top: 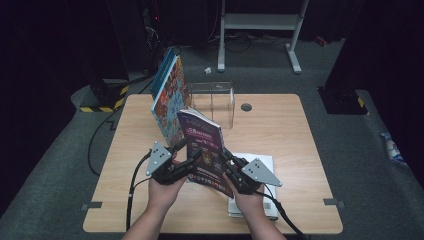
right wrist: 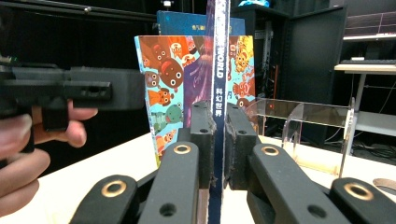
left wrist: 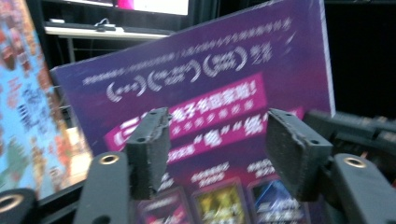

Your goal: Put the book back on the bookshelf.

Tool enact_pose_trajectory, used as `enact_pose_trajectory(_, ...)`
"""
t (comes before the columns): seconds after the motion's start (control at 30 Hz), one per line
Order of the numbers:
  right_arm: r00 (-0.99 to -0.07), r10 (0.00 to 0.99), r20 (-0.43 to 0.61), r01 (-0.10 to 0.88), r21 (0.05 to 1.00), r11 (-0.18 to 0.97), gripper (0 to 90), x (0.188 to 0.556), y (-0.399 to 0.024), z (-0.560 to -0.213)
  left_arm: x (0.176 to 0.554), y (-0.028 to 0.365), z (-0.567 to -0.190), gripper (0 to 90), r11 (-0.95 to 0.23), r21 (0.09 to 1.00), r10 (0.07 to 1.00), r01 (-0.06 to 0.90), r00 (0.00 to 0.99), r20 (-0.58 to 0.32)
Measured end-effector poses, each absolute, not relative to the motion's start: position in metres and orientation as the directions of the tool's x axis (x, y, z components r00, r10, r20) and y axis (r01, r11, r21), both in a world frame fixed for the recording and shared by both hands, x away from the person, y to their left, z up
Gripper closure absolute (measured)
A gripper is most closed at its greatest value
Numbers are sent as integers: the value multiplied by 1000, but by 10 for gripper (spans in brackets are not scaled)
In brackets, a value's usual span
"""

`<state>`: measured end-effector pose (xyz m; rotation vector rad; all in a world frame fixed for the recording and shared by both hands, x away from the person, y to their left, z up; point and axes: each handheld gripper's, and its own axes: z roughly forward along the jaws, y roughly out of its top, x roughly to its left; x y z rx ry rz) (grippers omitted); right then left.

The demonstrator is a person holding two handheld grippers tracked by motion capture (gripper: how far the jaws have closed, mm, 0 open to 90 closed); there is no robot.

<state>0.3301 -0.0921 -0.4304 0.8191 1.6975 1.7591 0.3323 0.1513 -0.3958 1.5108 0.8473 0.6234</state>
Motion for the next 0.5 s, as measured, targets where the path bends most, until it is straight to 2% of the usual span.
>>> enact_pose_trajectory(0.17,-656,754,41,14,999,-42,841,329,-91,-431,337,137,-386,330,16,987,780,158,615,-111)
enact_pose_trajectory(0.2,-654,756,41,13,999,-43,841,328,-90,-431,338,134,-384,297,23,986,772,164,624,-122)
enact_pose_trajectory(0.5,-654,756,24,-4,999,-36,841,325,-89,-431,341,114,-369,259,52,985,743,163,653,-147)
